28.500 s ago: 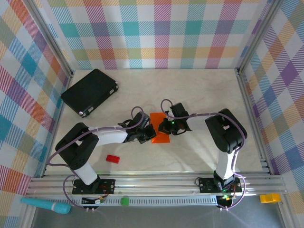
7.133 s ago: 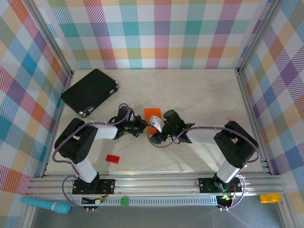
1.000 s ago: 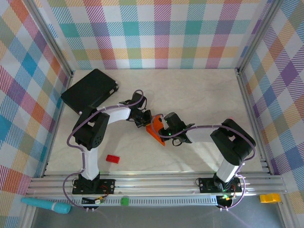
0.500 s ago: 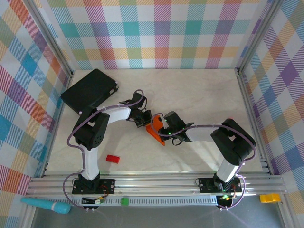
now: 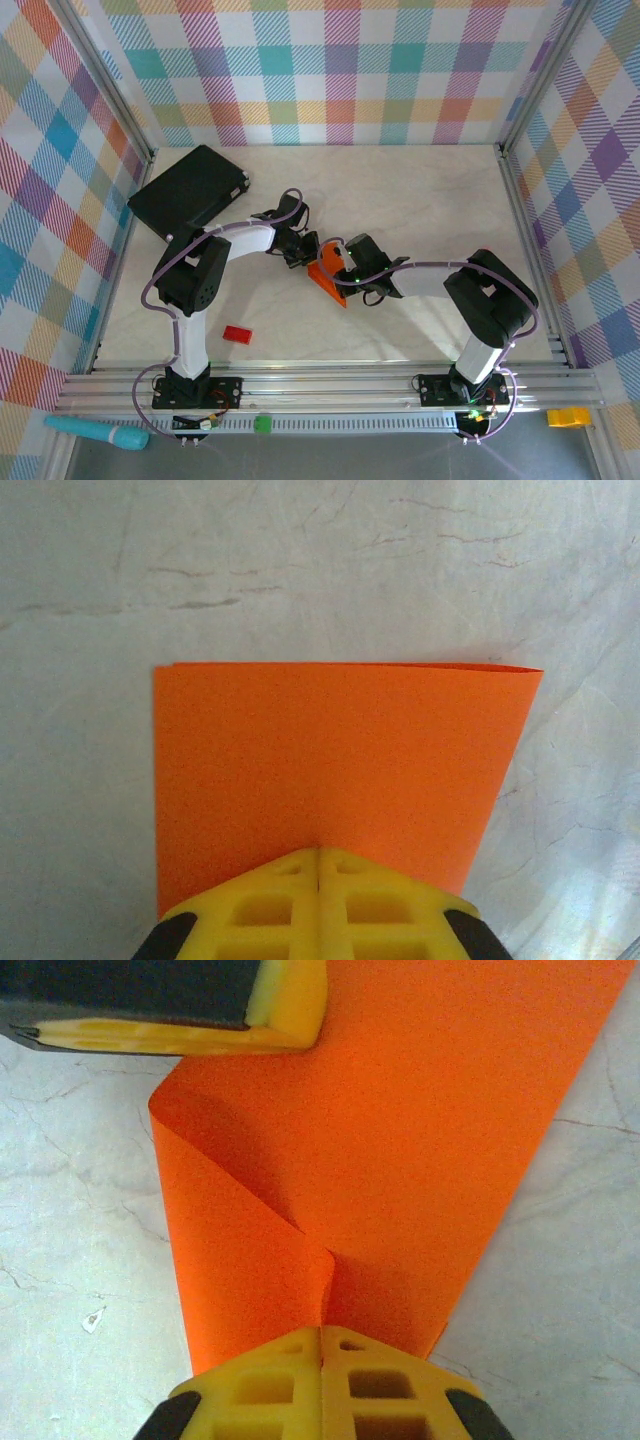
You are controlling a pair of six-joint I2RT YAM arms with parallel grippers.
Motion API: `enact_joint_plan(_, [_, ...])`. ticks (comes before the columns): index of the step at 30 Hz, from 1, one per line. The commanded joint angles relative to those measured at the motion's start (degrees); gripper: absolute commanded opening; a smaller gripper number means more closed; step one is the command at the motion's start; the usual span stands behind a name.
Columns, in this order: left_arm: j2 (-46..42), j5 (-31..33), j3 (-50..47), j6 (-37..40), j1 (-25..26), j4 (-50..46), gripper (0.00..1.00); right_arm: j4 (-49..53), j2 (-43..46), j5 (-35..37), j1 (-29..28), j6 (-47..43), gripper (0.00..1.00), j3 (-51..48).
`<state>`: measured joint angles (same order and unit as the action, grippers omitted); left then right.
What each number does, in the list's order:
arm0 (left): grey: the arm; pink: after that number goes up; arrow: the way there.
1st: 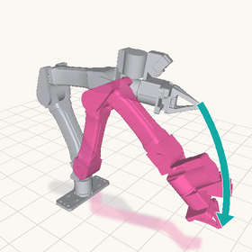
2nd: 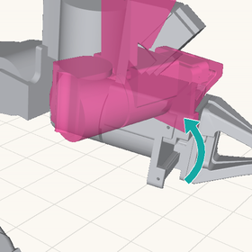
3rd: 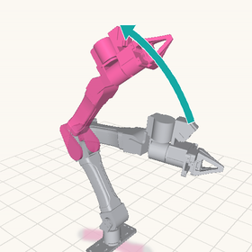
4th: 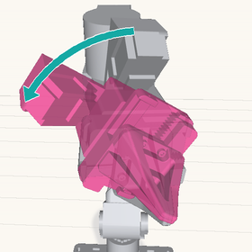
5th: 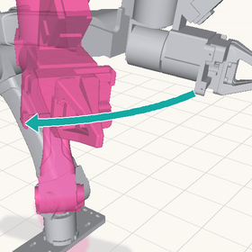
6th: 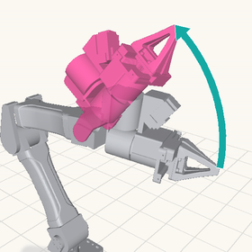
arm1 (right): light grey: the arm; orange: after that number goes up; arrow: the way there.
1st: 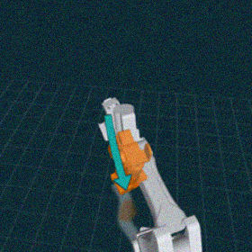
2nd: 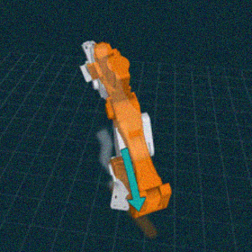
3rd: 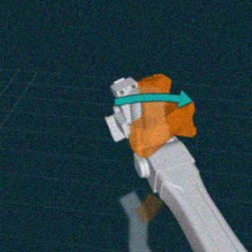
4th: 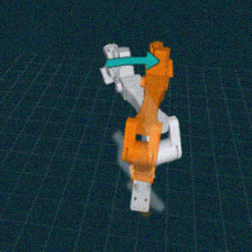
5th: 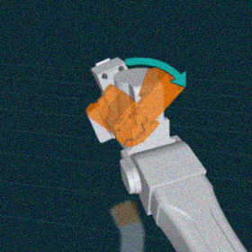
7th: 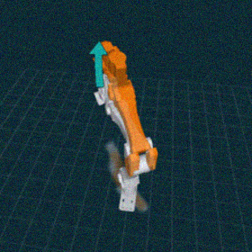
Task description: Fold a paper plane with a square sheet of paper (pick it up from the middle)
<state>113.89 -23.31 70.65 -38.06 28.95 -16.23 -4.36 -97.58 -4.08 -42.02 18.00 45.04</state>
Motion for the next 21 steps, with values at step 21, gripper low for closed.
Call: enact_joint_plan(21, [1.73, 0.33, 0.27, 0.45, -0.3, -3.21, 0.06, 3.21, -3.23, 0.03, 0.23, 0.58, 0.0, 2.26])
